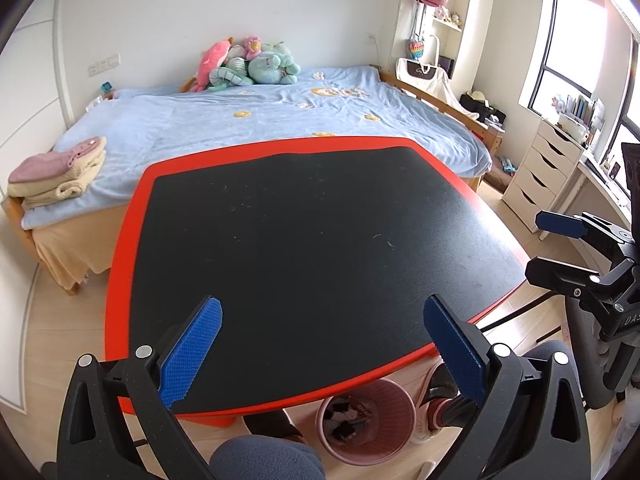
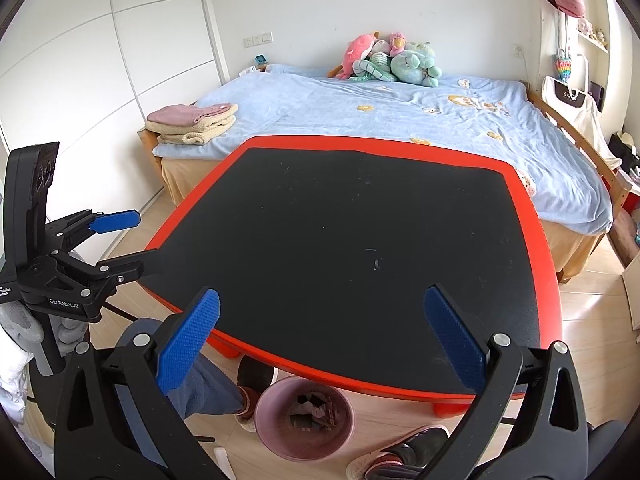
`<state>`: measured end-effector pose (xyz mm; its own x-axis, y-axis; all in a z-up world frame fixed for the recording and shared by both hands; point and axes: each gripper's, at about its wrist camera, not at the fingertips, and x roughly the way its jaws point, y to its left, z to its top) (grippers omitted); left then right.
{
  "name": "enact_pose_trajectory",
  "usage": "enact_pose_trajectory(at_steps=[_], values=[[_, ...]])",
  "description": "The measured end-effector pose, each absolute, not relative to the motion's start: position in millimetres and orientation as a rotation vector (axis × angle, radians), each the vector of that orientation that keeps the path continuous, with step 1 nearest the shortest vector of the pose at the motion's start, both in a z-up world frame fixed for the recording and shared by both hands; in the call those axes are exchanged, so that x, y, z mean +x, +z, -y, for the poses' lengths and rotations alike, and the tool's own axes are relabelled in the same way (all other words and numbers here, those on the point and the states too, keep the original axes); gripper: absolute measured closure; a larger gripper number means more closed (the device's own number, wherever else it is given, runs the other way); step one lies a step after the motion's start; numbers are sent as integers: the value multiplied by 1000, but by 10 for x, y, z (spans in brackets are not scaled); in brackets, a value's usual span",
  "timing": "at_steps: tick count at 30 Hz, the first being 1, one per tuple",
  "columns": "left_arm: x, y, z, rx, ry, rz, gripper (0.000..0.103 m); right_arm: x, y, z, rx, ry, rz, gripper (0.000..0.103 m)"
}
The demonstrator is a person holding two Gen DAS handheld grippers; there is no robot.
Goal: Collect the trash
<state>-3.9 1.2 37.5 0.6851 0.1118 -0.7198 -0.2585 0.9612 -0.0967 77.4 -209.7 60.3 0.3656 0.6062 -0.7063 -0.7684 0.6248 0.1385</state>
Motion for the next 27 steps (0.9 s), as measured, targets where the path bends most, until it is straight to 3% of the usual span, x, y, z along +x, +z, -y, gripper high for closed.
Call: enact_pose_trajectory(at_steps=[27], values=[[-56, 357, 12, -200, 206, -794, 6, 779, 599, 2106, -233, 891, -800, 3]])
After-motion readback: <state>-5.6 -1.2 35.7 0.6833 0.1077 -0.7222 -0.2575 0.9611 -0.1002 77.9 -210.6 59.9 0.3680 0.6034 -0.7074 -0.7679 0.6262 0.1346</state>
